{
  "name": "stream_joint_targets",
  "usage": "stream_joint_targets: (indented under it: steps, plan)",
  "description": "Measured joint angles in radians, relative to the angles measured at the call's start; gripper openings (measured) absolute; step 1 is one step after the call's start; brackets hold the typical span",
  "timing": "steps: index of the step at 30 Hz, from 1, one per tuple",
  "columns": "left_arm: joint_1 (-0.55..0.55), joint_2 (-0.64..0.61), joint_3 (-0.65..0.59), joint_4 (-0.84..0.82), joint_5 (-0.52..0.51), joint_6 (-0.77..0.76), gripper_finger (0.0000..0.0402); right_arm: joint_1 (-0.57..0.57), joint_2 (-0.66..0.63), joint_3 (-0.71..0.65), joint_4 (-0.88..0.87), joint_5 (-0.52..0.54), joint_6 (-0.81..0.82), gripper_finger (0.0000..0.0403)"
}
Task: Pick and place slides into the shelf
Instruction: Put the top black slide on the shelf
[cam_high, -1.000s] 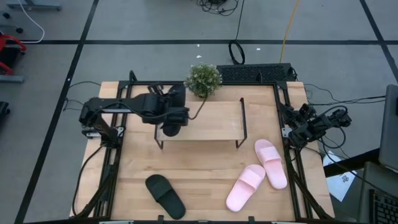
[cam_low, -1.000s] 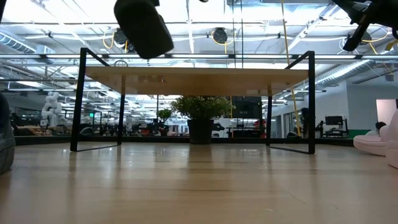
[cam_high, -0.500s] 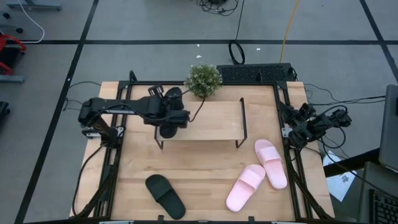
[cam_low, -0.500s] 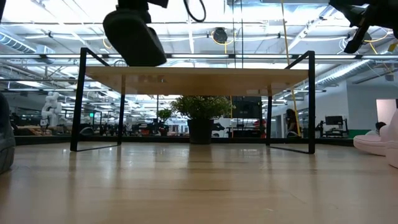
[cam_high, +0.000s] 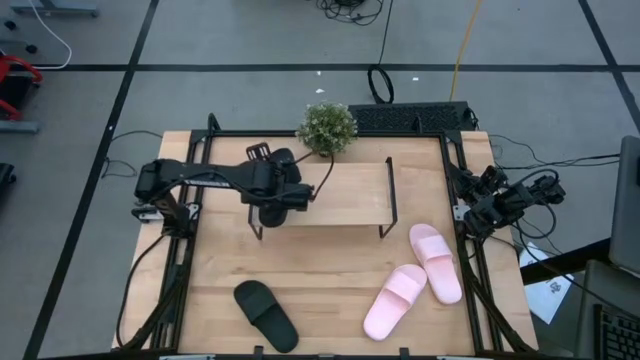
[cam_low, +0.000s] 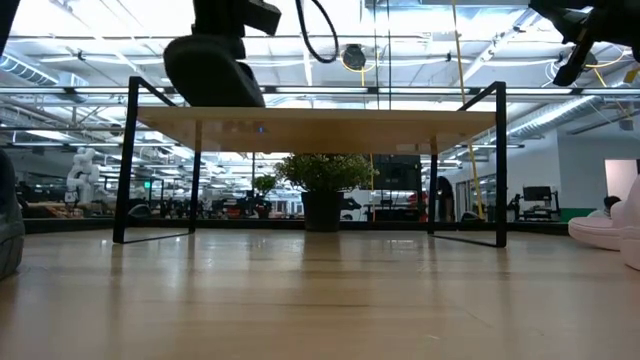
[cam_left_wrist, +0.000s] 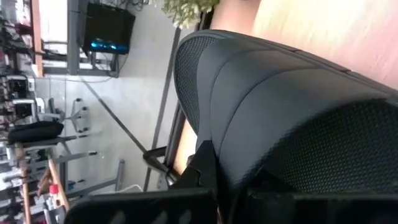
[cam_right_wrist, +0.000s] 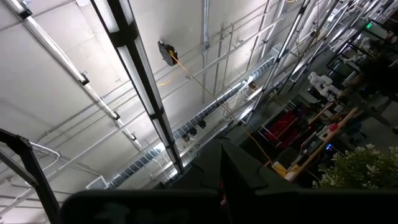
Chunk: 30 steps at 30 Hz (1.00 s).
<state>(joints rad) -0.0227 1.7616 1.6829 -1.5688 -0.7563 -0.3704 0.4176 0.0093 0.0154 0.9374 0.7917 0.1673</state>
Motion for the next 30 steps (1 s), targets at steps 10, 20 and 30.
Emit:
stream_joint_targets:
  steps: [10, 20, 30]
  plan:
    - [0.0, 0.022, 0.0, -0.003, -0.002, -0.028, 0.0, 0.0, 0.0, 0.0, -0.006, -0.004, 0.002, 0.0]
    - [0.0, 0.021, -0.039, -0.001, 0.019, -0.055, 0.0, 0.0, 0.0, 0.0, -0.007, -0.006, 0.003, 0.0]
    - [-0.026, 0.015, -0.084, -0.003, -0.001, -0.083, 0.0, 0.0, 0.0, 0.0, -0.008, -0.006, 0.0, 0.0]
